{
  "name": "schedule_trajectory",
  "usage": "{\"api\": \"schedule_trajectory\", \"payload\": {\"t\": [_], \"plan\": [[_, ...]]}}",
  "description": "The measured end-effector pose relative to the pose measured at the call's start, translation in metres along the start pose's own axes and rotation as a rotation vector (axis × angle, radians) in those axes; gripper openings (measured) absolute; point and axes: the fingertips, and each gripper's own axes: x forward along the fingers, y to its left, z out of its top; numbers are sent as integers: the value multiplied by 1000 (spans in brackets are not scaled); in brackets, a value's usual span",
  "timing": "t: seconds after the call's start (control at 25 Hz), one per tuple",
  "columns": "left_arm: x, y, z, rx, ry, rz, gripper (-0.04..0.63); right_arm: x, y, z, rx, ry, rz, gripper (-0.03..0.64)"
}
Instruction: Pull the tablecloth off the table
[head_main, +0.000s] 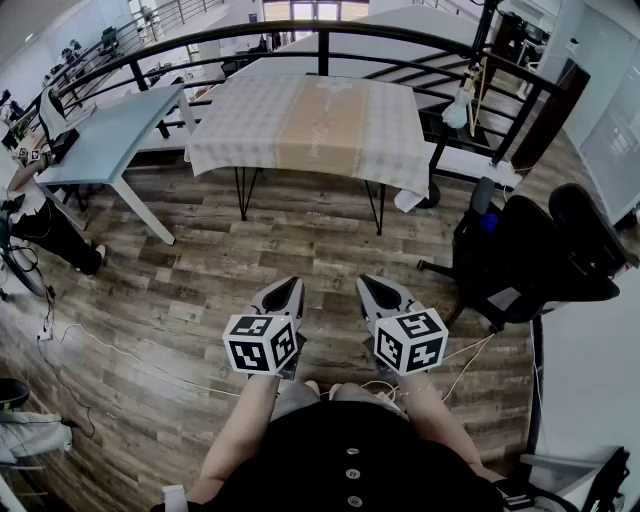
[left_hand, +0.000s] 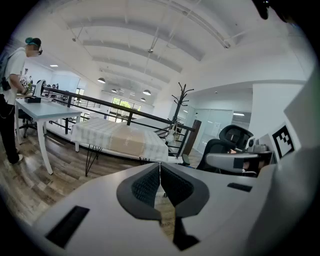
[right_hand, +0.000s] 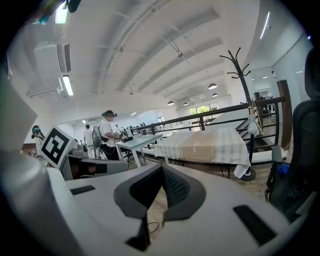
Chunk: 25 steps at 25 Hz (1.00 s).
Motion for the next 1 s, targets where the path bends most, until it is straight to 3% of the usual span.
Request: {"api": "schedule_trajectory", "payload": {"t": [0.16,0.64,1.0], "plan": [[2,2,8,49,0,26,18,2,-5,1,11,8,-12,26],[19,-18,-8,-10,7,-15,18,-8,-13,2,47,-45,57,26],[40,-19,-22,-36,43,-19,18,6,-30,-17,93,-2,72,28]]}}
